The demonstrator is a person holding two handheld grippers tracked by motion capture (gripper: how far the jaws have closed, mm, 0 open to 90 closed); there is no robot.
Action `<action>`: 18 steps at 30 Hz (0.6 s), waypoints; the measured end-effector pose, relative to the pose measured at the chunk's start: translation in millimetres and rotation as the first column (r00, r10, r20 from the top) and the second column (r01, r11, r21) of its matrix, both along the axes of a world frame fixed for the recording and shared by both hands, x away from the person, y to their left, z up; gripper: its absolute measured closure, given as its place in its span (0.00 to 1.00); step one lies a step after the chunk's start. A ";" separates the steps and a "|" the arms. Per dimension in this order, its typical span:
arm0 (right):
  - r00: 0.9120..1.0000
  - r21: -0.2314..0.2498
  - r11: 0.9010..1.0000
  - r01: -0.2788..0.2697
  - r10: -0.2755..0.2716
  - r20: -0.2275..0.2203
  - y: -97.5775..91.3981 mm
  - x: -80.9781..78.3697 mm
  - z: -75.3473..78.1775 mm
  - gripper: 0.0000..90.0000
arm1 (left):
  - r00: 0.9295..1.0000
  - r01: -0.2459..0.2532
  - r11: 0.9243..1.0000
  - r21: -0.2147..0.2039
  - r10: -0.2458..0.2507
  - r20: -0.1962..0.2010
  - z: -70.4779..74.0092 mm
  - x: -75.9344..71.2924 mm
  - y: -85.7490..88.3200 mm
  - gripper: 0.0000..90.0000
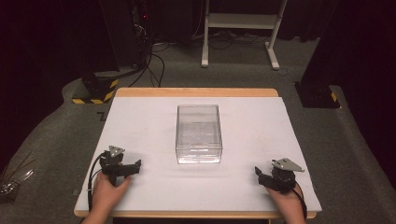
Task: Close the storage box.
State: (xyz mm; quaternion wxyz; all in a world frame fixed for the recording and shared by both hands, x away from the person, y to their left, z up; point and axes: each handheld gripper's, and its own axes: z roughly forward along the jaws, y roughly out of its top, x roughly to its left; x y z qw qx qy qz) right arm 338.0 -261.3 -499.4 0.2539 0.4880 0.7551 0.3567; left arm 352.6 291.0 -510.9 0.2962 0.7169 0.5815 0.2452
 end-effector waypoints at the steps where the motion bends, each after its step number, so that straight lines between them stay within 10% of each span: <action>1: 1.000 -0.012 1.000 -0.002 0.002 0.009 1.1 -0.7 -0.2 0.28 | 1.000 0.000 1.000 0.000 0.000 0.000 0.0 0.0 0.0 0.01; 18: 1.000 -0.041 0.999 -0.015 0.014 -0.009 3.8 1.0 -1.6 0.30 | 1.000 0.001 1.000 0.004 -0.001 0.000 0.1 -0.2 -0.2 0.01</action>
